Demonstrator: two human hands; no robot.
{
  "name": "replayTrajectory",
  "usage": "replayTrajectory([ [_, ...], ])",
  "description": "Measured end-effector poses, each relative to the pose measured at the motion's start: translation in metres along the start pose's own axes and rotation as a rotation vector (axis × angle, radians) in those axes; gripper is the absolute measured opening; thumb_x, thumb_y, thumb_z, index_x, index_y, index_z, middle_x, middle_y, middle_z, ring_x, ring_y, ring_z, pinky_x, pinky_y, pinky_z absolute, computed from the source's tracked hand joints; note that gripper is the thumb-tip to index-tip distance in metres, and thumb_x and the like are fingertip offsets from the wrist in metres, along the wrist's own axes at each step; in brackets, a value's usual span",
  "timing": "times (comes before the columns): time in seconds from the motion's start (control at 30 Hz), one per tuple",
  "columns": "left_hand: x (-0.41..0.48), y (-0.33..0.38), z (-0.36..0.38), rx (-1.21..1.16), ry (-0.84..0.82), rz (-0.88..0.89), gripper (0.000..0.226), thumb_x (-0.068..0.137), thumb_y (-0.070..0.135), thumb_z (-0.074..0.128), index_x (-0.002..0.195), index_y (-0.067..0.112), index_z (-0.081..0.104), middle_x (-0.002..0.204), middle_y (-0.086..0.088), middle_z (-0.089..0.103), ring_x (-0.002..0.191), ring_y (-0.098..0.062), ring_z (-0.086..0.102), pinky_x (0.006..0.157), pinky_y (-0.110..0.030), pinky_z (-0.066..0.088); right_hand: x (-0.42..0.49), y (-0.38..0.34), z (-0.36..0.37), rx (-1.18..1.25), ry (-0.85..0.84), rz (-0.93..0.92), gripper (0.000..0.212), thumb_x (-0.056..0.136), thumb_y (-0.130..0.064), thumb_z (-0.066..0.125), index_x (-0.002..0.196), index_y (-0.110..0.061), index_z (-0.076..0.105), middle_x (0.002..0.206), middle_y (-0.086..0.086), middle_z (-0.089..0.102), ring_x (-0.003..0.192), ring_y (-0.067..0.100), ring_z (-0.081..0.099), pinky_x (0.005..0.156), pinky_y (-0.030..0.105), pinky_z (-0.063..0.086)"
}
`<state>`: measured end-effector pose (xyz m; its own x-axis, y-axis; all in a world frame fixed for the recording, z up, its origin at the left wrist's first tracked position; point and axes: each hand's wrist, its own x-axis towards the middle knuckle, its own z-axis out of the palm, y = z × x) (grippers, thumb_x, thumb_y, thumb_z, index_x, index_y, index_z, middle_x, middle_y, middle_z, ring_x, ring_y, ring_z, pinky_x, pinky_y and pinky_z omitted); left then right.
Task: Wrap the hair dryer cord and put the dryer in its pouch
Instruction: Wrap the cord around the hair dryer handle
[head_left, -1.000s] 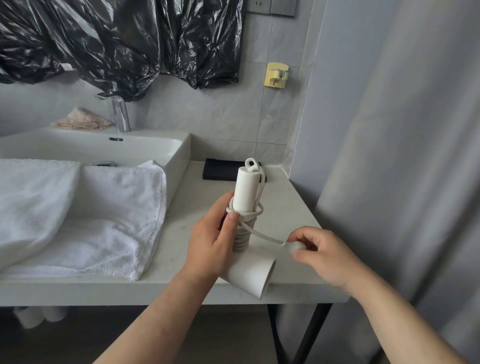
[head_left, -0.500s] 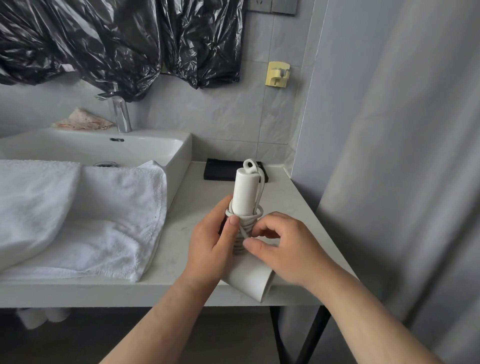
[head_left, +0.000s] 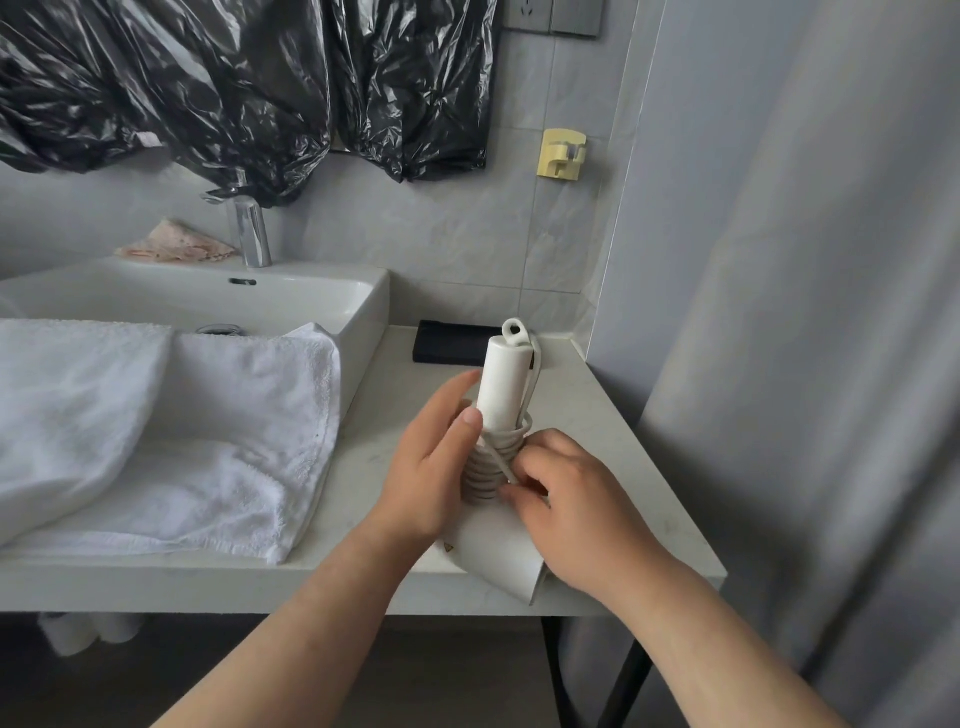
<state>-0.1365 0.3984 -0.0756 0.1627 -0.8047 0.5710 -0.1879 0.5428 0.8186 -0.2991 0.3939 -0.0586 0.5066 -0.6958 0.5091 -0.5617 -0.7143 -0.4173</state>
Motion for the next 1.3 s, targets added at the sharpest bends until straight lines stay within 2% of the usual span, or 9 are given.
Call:
replayTrajectory([
  [0.1, 0.005, 0.009, 0.007, -0.083, -0.023, 0.012, 0.049, 0.094, 0.044, 0.042, 0.112, 0.003, 0.063, 0.093, -0.006, 0.067, 0.088, -0.015, 0.061, 0.080, -0.029, 0.047, 0.001, -0.001, -0.002, -0.020, -0.030, -0.001, 0.034, 0.089, -0.025, 0.063, 0.070, -0.035, 0.038, 0.083, -0.014, 0.044, 0.074, 0.013, 0.051, 0.067, 0.033, 0.047],
  [0.27, 0.002, 0.004, 0.010, -0.138, 0.025, -0.007, 0.059, 0.095, 0.050, 0.040, 0.087, -0.007, 0.054, 0.082, -0.029, 0.056, 0.073, -0.036, 0.052, 0.069, -0.051, 0.044, -0.001, 0.000, -0.007, -0.042, -0.132, 0.024, 0.033, 0.092, -0.030, 0.059, 0.065, -0.028, 0.039, 0.074, -0.004, 0.049, 0.071, 0.013, 0.049, 0.064, 0.032, 0.044],
  [0.33, 0.001, 0.006, 0.009, -0.128, 0.029, -0.002, 0.063, 0.096, 0.051, 0.039, 0.085, -0.010, 0.050, 0.082, -0.038, 0.051, 0.074, -0.048, 0.050, 0.070, -0.061, 0.042, -0.003, 0.004, -0.011, -0.047, -0.163, 0.050, 0.033, 0.092, -0.031, 0.058, 0.063, -0.028, 0.042, 0.072, -0.003, 0.050, 0.070, 0.012, 0.050, 0.064, 0.031, 0.043],
  [0.43, 0.003, 0.006, 0.006, -0.085, 0.012, -0.022, 0.065, 0.097, 0.054, 0.037, 0.086, -0.009, 0.050, 0.085, -0.038, 0.053, 0.079, -0.051, 0.052, 0.074, -0.066, 0.043, -0.006, 0.014, -0.017, -0.048, -0.147, 0.069, 0.026, 0.093, -0.031, 0.058, 0.069, -0.020, 0.056, 0.074, 0.000, 0.054, 0.072, 0.013, 0.052, 0.066, 0.034, 0.045],
  [0.67, 0.005, 0.000, 0.008, -0.085, -0.039, -0.025, 0.050, 0.093, 0.050, 0.043, 0.088, 0.002, 0.056, 0.086, -0.029, 0.058, 0.079, -0.040, 0.056, 0.075, -0.056, 0.046, -0.008, 0.025, -0.012, -0.073, -0.115, 0.076, 0.023, 0.093, -0.033, 0.057, 0.078, -0.019, 0.068, 0.077, -0.003, 0.059, 0.076, 0.012, 0.055, 0.069, 0.033, 0.047],
  [0.83, 0.002, 0.000, 0.008, -0.106, -0.135, -0.058, 0.020, 0.078, 0.043, 0.052, 0.095, 0.033, 0.057, 0.087, 0.006, 0.062, 0.083, -0.019, 0.059, 0.076, -0.040, 0.047, -0.006, 0.019, -0.006, -0.050, -0.103, 0.112, 0.017, 0.093, -0.031, 0.056, 0.080, -0.022, 0.060, 0.079, -0.005, 0.058, 0.078, 0.009, 0.054, 0.069, 0.031, 0.048],
  [0.97, -0.001, -0.002, 0.007, -0.074, -0.139, -0.008, 0.030, 0.086, 0.050, 0.050, 0.103, 0.025, 0.054, 0.085, 0.018, 0.060, 0.079, -0.008, 0.054, 0.075, -0.030, 0.043, -0.004, 0.010, -0.002, 0.100, 0.012, 0.088, 0.006, 0.090, -0.034, 0.061, 0.087, -0.029, 0.062, 0.084, -0.014, 0.062, 0.086, 0.002, 0.057, 0.071, 0.015, 0.047],
  [1.1, -0.002, -0.002, 0.007, -0.047, -0.124, 0.000, 0.029, 0.089, 0.053, 0.047, 0.101, 0.027, 0.054, 0.083, 0.021, 0.058, 0.077, -0.006, 0.052, 0.074, -0.030, 0.041, 0.000, 0.014, 0.006, 0.080, 0.129, -0.013, 0.016, 0.093, -0.026, 0.060, 0.078, -0.021, 0.058, 0.069, -0.010, 0.054, 0.069, 0.008, 0.051, 0.056, 0.015, 0.038],
  [1.3, 0.000, 0.000, 0.006, -0.121, -0.121, 0.015, 0.022, 0.088, 0.047, 0.051, 0.090, 0.026, 0.059, 0.079, 0.015, 0.061, 0.076, -0.011, 0.054, 0.072, -0.029, 0.042, -0.006, 0.016, 0.019, 0.064, 0.167, -0.074, 0.020, 0.093, -0.034, 0.045, 0.078, -0.023, 0.052, 0.070, -0.016, 0.043, 0.068, 0.000, 0.045, 0.058, 0.009, 0.034],
])
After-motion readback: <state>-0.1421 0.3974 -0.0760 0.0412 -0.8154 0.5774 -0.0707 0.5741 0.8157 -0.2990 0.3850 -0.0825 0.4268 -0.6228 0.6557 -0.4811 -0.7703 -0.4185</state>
